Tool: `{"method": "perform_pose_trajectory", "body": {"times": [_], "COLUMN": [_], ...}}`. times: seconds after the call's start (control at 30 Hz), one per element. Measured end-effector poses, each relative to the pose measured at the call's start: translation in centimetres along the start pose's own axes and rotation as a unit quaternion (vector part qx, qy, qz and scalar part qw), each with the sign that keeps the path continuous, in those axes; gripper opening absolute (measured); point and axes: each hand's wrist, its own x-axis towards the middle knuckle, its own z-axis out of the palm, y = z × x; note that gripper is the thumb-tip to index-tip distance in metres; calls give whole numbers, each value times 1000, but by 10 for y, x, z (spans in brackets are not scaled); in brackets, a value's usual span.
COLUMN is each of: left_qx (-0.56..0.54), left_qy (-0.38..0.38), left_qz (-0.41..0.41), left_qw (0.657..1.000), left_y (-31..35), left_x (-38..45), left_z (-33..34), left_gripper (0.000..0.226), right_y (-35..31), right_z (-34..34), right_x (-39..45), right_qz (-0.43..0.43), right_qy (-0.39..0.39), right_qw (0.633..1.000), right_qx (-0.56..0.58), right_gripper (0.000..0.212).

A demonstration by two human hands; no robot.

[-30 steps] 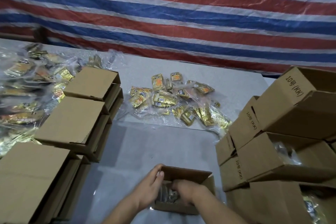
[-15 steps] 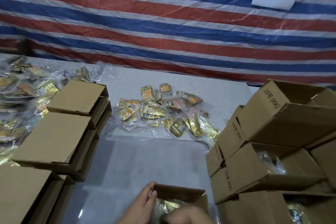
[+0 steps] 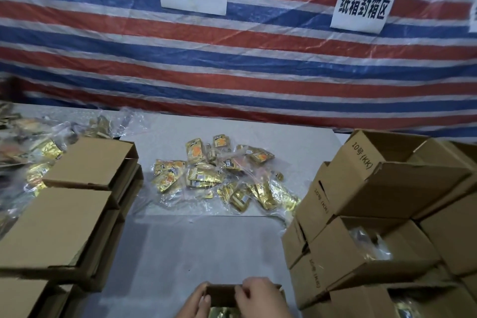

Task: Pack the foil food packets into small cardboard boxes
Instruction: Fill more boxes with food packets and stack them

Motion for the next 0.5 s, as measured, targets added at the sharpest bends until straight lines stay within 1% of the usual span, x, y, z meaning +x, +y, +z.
{"method": "perform_pose_trajectory", "body": {"times": [0.03, 0.07, 0.1, 0.13, 0.17, 0.23, 0.27, 0.3, 0.37, 0.4, 0.47, 0.5], "left_qx": [12, 27, 37, 42, 43, 25, 19, 23, 43, 50, 74, 87], "left_qy": [-2, 7, 20, 24, 23, 19, 9, -5, -23, -29, -35, -37], "left_qz": [4, -1, -6, -8, -8, -11, -18, -30, -62, -74, -80, -87], "left_qw": [1000, 1000, 999, 999, 999, 999, 1000, 999, 997, 996, 993, 992], "left_y": [0, 0, -1, -2, -1, 0, 2, 5, 5, 4, 4, 8], "left_x": [1, 4, 6, 7, 7, 7, 8, 7, 10, 11, 16, 21], "left_z": [0, -1, -1, -2, -1, -1, -2, -2, 0, 1, -2, -3], "left_gripper": [66, 70, 75, 78, 79, 77, 71, 61, 33, 23, 20, 24], "right_y": [5, 11, 17, 22, 26, 30, 30, 30, 32, 33, 33, 32], "right_z": [-4, -7, -11, -15, -20, -17, -13, -8, -1, 1, 0, -3], "right_x": [2, 2, 4, 7, 9, 12, 11, 9, 5, 3, 3, 2], "right_qz": [-18, -47, -67, -75, -71, -45, -43, -45, -37, -31, -29, -29], "right_qy": [74, 130, 159, 154, 133, 54, 30, 31, 45, 48, 48, 48], "right_qw": [997, 990, 984, 983, 985, 992, 992, 990, 988, 988, 990, 990], "right_qx": [-17, -31, -52, -65, -82, -104, -116, -128, -145, -146, -133, -128], "right_gripper": [32, 28, 26, 30, 37, 44, 46, 48, 49, 49, 50, 51]}}
